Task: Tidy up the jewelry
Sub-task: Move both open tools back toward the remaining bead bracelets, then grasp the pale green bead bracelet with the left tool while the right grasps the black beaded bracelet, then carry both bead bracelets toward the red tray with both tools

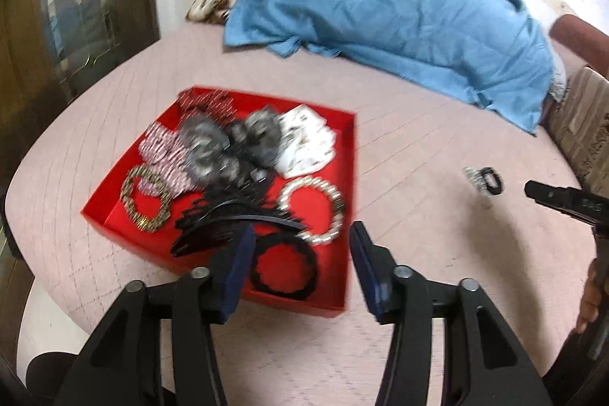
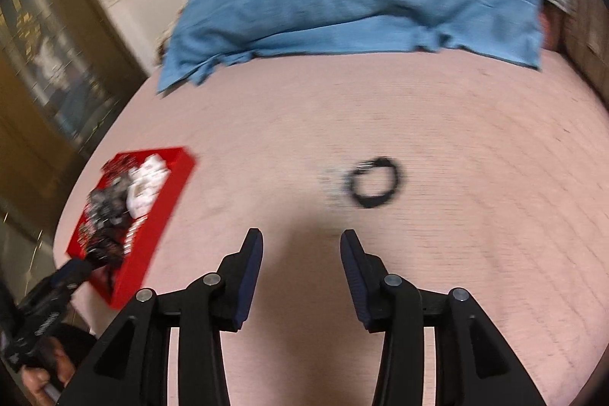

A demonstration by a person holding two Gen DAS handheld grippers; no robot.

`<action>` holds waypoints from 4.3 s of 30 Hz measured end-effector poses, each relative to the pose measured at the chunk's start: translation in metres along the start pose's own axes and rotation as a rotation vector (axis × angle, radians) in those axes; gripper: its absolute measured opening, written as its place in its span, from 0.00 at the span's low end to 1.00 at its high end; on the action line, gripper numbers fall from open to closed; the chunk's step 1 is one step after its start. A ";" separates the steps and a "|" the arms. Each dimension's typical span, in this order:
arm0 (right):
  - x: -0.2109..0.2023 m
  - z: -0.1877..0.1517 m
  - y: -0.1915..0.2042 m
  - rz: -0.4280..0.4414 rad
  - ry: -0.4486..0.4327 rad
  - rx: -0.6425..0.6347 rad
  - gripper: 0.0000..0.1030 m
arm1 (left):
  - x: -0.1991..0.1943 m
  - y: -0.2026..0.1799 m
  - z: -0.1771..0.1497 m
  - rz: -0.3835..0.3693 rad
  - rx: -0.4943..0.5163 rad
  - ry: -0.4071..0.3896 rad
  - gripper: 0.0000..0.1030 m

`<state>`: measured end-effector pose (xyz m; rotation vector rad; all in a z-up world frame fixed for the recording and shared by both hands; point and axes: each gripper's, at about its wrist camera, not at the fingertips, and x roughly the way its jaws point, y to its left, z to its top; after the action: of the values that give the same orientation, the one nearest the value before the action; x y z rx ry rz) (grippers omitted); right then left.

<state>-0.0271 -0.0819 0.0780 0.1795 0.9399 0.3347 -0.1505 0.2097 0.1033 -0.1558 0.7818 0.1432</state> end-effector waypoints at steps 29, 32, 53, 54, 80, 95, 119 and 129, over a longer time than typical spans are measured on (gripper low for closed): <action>0.070 0.036 -0.072 0.009 -0.001 -0.090 0.42 | 0.146 -0.212 0.042 -0.291 0.244 0.256 0.30; 0.079 0.037 -0.069 -0.007 0.012 -0.118 0.40 | 0.158 -0.218 0.041 -0.303 0.248 0.272 0.30; 0.085 0.045 -0.066 0.037 0.005 -0.075 0.09 | 0.134 -0.212 0.040 -0.316 0.245 0.209 0.05; 0.081 0.045 -0.065 0.046 -0.004 -0.067 0.09 | 0.131 -0.212 0.040 -0.317 0.244 0.204 0.05; -0.002 -0.003 -0.004 0.032 -0.138 -0.119 0.09 | 0.018 -0.146 0.029 -0.132 0.223 0.042 0.05; -0.037 -0.053 0.047 0.065 -0.148 -0.150 0.09 | -0.031 -0.116 0.019 -0.022 0.240 -0.066 0.05; -0.070 -0.049 0.137 0.088 -0.177 -0.304 0.09 | -0.061 -0.037 0.020 0.031 0.096 -0.114 0.05; -0.066 -0.040 0.177 0.110 -0.177 -0.371 0.09 | -0.059 0.007 0.026 0.068 0.027 -0.128 0.05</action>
<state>-0.1319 0.0603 0.1573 -0.0795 0.6800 0.5788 -0.1757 0.2174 0.1628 -0.0938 0.6613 0.2050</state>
